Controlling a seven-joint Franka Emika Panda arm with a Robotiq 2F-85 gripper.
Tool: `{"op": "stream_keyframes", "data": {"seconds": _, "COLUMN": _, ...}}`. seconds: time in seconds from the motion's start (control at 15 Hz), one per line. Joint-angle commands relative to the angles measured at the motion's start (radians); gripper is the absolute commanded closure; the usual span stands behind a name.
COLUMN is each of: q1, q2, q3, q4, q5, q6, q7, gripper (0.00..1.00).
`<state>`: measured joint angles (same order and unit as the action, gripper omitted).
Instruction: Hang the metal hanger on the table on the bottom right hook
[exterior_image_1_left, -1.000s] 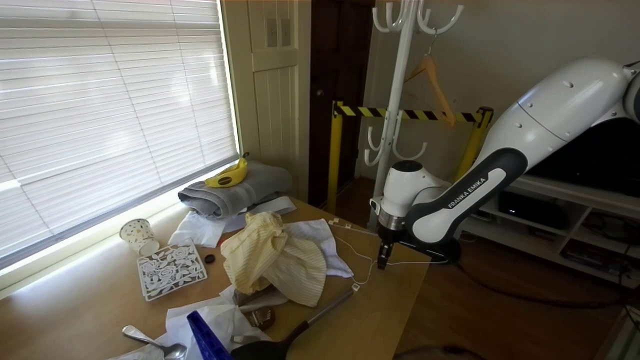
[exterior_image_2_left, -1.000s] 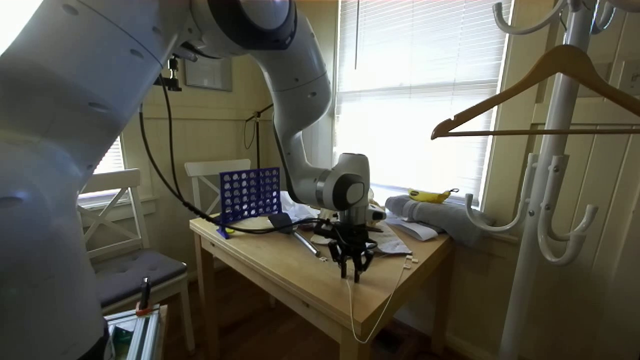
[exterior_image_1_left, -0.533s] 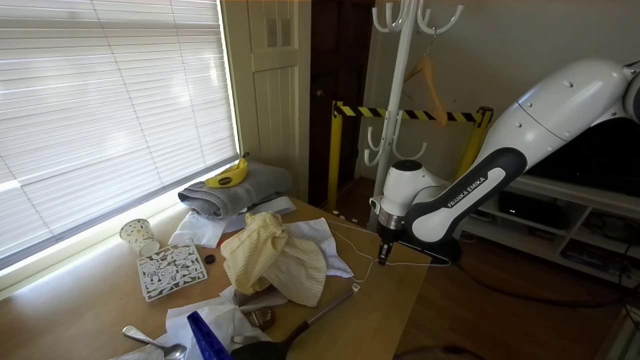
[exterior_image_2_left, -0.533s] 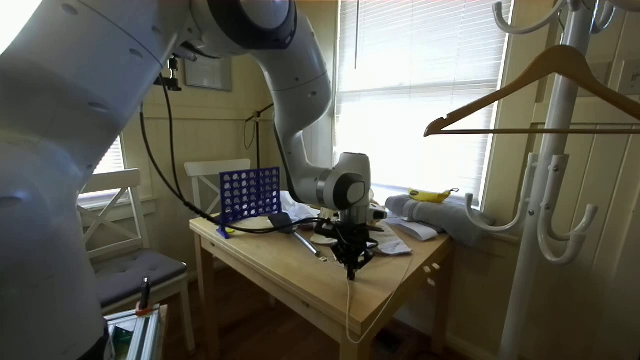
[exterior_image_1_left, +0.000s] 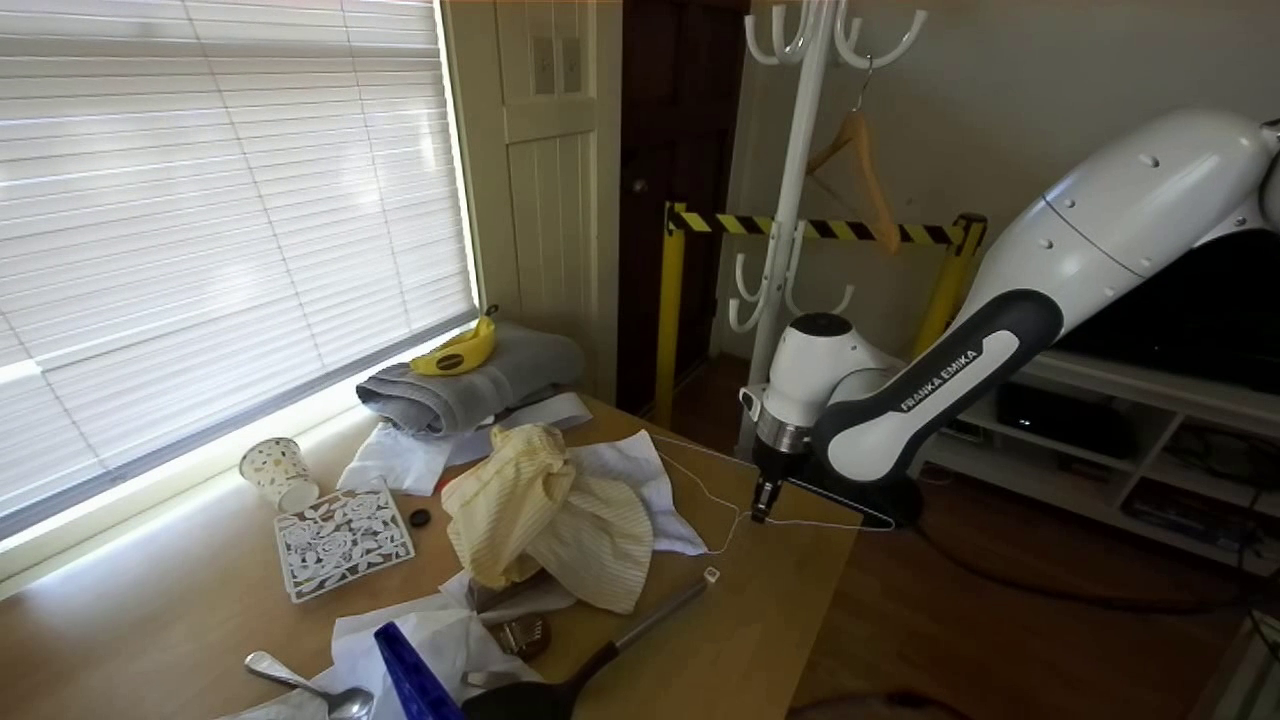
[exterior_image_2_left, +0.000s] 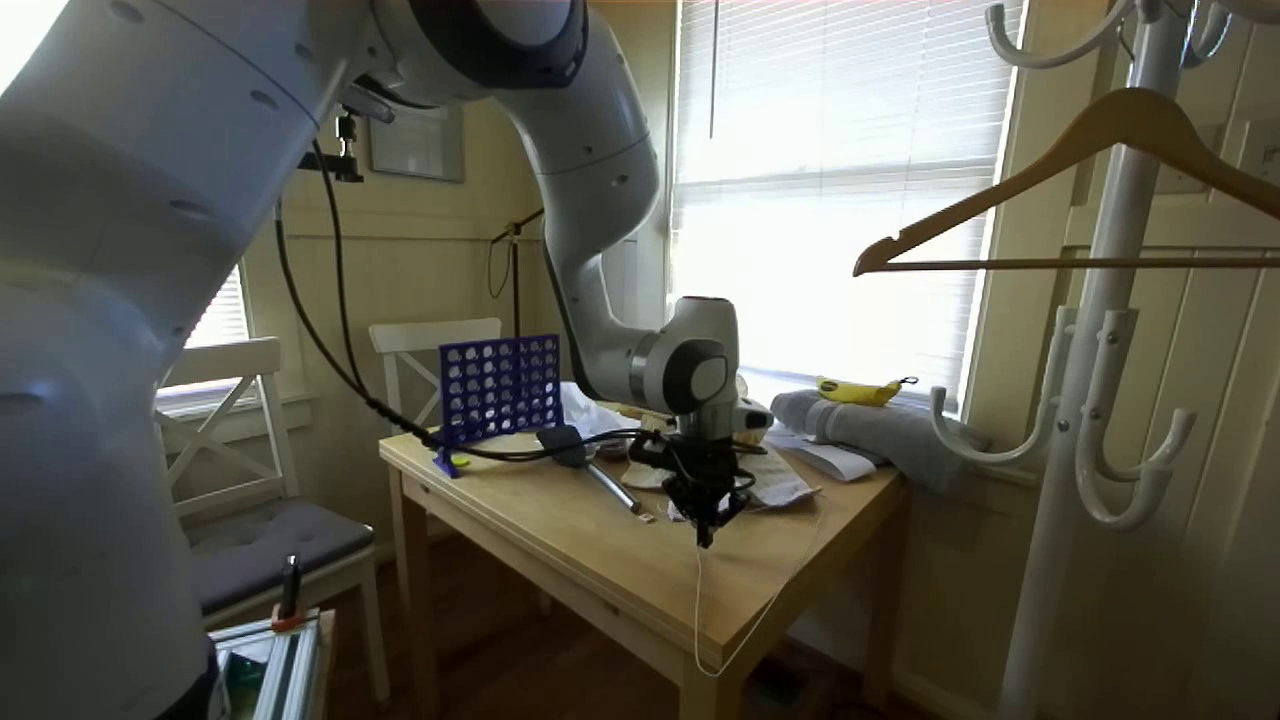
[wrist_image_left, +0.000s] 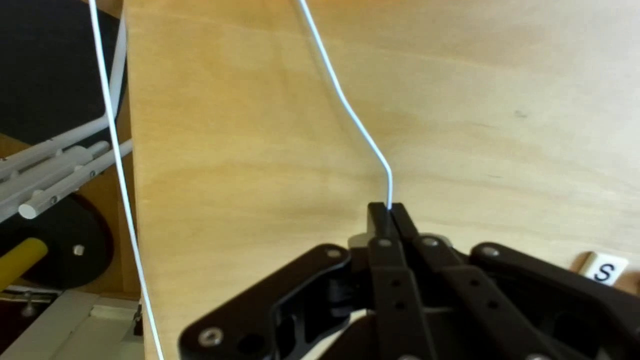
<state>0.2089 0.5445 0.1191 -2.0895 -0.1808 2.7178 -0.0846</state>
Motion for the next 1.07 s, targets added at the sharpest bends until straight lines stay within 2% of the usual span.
{"op": "stream_keyframes", "data": {"seconds": 0.0, "q1": -0.008, "q2": -0.059, "q3": 0.011, "q4": -0.068, "q5": 0.028, "q6": 0.072, "q7": 0.026, "gripper": 0.99}}
{"op": "stream_keyframes", "data": {"seconds": 0.4, "q1": 0.040, "q2": -0.153, "q3": -0.055, "q4": -0.196, "q5": 0.034, "q6": 0.294, "q7": 0.195, "gripper": 0.99}}
{"op": "stream_keyframes", "data": {"seconds": 0.6, "q1": 0.122, "q2": -0.192, "q3": -0.144, "q4": -0.248, "q5": -0.001, "q6": 0.379, "q7": 0.253, "gripper": 0.99}}
{"op": "stream_keyframes", "data": {"seconds": 0.8, "q1": 0.260, "q2": -0.219, "q3": -0.300, "q4": -0.292, "q5": -0.024, "q6": 0.471, "q7": 0.367, "gripper": 0.99}}
{"op": "stream_keyframes", "data": {"seconds": 1.0, "q1": 0.474, "q2": -0.220, "q3": -0.536, "q4": -0.308, "q5": -0.002, "q6": 0.535, "q7": 0.449, "gripper": 0.99}}
